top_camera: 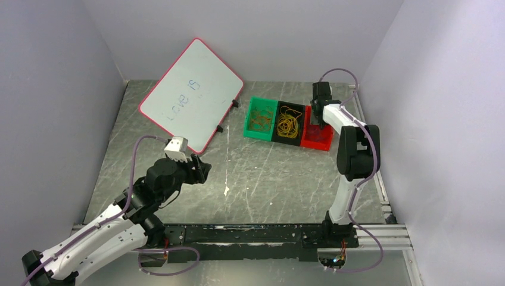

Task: Untangle the cables

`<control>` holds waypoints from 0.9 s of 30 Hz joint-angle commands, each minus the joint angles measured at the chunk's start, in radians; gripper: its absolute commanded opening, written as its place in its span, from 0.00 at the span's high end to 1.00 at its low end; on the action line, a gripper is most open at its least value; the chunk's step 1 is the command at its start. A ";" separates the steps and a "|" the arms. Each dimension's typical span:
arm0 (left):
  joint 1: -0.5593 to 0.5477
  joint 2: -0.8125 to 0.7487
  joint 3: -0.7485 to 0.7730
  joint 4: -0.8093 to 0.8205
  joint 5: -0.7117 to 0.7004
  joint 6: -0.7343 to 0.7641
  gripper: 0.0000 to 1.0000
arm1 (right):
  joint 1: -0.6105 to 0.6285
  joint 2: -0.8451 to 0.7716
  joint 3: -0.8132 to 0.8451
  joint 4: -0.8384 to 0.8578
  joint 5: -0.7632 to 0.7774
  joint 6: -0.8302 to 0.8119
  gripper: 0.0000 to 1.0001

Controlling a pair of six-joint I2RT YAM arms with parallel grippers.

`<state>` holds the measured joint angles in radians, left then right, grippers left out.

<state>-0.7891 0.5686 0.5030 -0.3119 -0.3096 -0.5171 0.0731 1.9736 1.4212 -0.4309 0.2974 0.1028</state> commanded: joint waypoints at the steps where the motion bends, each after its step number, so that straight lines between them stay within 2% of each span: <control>1: 0.004 -0.006 0.037 -0.003 0.013 -0.003 0.29 | -0.006 -0.095 0.032 0.001 -0.013 -0.015 0.61; 6: 0.005 -0.006 0.037 -0.001 0.012 -0.003 0.29 | -0.006 -0.157 0.037 -0.018 -0.026 -0.012 0.48; 14: 0.005 -0.004 0.041 -0.013 0.014 -0.008 0.29 | -0.006 -0.256 0.020 -0.027 -0.048 0.015 0.39; 18: 0.005 0.014 0.047 -0.020 0.014 -0.010 0.27 | -0.006 -0.392 -0.042 0.054 -0.184 0.051 0.33; 21: 0.005 0.023 0.059 -0.023 0.011 -0.002 0.27 | -0.003 -0.485 -0.087 0.079 -0.280 0.099 0.20; 23: 0.005 0.023 0.071 -0.033 -0.007 0.001 0.25 | 0.001 -0.551 -0.116 0.082 -0.333 0.127 0.03; 27: 0.004 0.022 0.099 -0.062 -0.048 0.016 0.20 | 0.014 -0.714 -0.224 0.104 -0.411 0.163 0.00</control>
<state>-0.7891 0.5976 0.5419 -0.3462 -0.3149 -0.5175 0.0769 1.3777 1.2842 -0.3569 0.0078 0.2073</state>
